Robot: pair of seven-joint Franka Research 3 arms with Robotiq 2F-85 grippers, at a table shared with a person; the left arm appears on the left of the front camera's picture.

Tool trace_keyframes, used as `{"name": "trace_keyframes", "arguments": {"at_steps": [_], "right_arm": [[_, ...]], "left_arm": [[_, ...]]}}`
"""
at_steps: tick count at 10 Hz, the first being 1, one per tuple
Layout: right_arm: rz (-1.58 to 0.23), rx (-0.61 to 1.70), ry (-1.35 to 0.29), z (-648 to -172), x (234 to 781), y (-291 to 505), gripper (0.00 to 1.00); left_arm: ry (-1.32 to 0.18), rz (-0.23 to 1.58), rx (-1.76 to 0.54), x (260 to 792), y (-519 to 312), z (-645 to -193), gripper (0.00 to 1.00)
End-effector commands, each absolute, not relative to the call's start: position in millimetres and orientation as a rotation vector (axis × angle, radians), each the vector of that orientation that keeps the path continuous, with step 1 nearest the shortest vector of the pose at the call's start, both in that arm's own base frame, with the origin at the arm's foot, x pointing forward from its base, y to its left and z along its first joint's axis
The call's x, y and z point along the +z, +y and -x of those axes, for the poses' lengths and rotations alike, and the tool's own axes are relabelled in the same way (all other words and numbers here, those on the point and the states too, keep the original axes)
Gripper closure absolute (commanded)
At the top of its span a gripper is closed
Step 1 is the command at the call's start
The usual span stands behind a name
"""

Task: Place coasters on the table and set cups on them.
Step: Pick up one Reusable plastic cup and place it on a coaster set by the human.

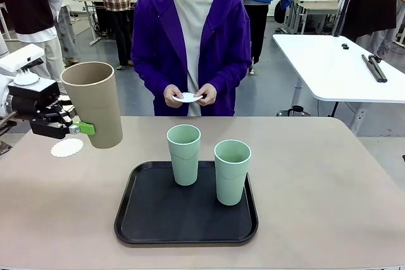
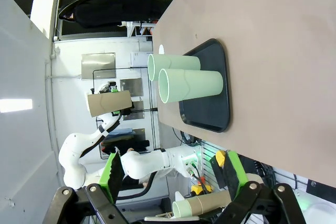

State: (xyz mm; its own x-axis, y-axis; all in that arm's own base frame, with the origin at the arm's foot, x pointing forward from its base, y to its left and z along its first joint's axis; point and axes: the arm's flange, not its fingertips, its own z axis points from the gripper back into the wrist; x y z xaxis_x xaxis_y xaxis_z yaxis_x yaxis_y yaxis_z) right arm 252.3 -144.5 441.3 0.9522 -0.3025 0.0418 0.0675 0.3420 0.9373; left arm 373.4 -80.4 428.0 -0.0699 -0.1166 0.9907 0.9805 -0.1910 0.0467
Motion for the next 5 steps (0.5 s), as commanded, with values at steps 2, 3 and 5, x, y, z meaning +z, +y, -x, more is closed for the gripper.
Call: {"name": "trace_keyframes", "arguments": {"at_steps": [2,3,5], "right_arm": [[-1.221,-0.240,-0.234,-254.1,442.3,-145.4,0.00],[-1.221,-0.240,-0.234,-254.1,442.3,-145.4,0.00],[-1.221,-0.240,-0.234,-254.1,442.3,-145.4,0.00]], "left_arm": [[-1.067,1.256,-1.458,417.8,-83.3,-375.6,0.72],[-1.067,1.256,-1.458,417.8,-83.3,-375.6,0.72],[-1.096,1.212,-1.394,417.8,-57.3,-390.3,0.16]]}}
